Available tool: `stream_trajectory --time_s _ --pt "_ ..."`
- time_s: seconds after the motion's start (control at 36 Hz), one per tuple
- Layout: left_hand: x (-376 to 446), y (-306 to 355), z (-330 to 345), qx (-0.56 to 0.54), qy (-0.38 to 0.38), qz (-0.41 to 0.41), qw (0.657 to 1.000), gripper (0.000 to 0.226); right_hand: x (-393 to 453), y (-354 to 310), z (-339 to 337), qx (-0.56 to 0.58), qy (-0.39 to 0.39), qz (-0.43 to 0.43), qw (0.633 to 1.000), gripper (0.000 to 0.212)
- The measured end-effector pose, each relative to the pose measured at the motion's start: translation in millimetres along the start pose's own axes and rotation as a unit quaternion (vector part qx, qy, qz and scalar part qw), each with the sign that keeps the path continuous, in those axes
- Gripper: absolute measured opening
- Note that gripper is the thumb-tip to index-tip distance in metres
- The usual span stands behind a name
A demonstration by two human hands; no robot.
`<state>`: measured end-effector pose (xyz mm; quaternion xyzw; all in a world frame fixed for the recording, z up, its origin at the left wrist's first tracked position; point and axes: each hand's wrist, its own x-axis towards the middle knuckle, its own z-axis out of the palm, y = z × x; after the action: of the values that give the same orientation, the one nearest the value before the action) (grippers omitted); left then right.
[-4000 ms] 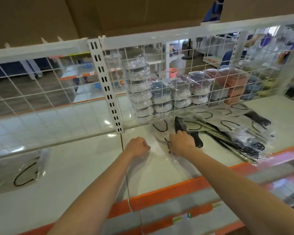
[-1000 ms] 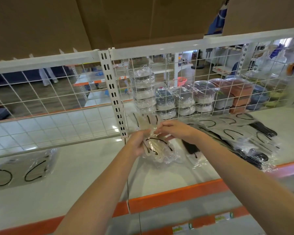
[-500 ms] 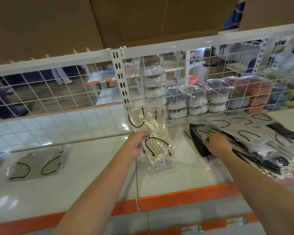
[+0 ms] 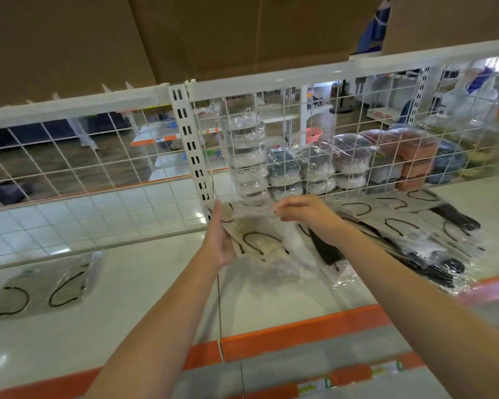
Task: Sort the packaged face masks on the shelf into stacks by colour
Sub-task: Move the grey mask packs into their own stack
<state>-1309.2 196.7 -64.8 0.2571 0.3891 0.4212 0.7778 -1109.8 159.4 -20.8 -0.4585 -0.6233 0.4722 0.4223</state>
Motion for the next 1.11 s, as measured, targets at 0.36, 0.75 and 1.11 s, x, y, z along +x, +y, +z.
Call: stream_trajectory --time_s 0.36,0.75,1.11 --pt "-14 15 -4 0.178 0.13 0.153 0.963 0.068 13 11 13 -0.049 0.054 0.062 0.995 0.054" --pt "-23 7 -8 0.217 0.115 0.226 0.943 0.019 15 25 45 -0.102 0.032 0.076 0.991 0.05" --pt "-27 15 -12 0.101 0.044 0.118 0.987 0.032 15 10 41 -0.096 0.093 0.095 0.987 0.039"
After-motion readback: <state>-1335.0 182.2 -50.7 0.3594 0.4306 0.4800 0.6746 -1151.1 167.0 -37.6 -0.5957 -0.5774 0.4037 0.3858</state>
